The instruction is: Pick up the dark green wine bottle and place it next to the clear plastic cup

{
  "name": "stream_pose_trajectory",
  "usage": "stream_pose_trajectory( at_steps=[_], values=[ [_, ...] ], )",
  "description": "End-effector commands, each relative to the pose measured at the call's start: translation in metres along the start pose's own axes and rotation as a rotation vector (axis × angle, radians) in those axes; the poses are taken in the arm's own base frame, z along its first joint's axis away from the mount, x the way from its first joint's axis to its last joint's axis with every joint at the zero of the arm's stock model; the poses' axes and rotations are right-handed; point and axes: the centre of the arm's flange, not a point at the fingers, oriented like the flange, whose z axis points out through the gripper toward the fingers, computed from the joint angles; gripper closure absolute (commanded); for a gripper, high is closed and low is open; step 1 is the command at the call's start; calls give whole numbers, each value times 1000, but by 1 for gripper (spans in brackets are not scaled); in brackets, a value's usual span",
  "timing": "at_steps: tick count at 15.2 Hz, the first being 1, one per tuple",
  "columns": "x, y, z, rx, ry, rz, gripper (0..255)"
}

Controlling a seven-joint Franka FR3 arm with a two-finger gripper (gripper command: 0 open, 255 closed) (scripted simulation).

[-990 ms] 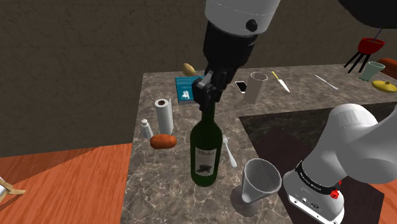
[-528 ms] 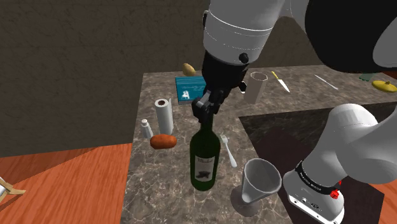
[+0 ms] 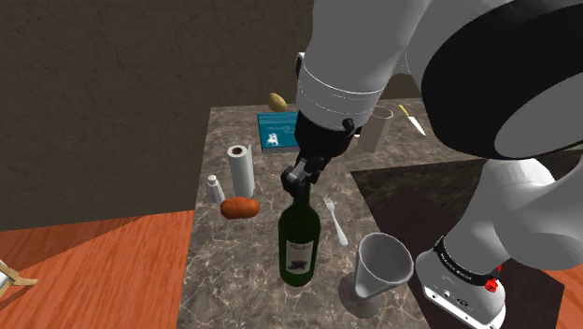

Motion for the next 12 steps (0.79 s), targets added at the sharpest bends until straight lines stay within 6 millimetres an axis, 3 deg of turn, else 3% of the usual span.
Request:
stream_pose_trajectory(
  at_steps=[1,10,12],
  values=[
    [-2,-1,11,0,1,0,255],
    [-10,-3,58,0,1,0,255],
    [-10,-3,58,0,1,0,255]
  ],
)
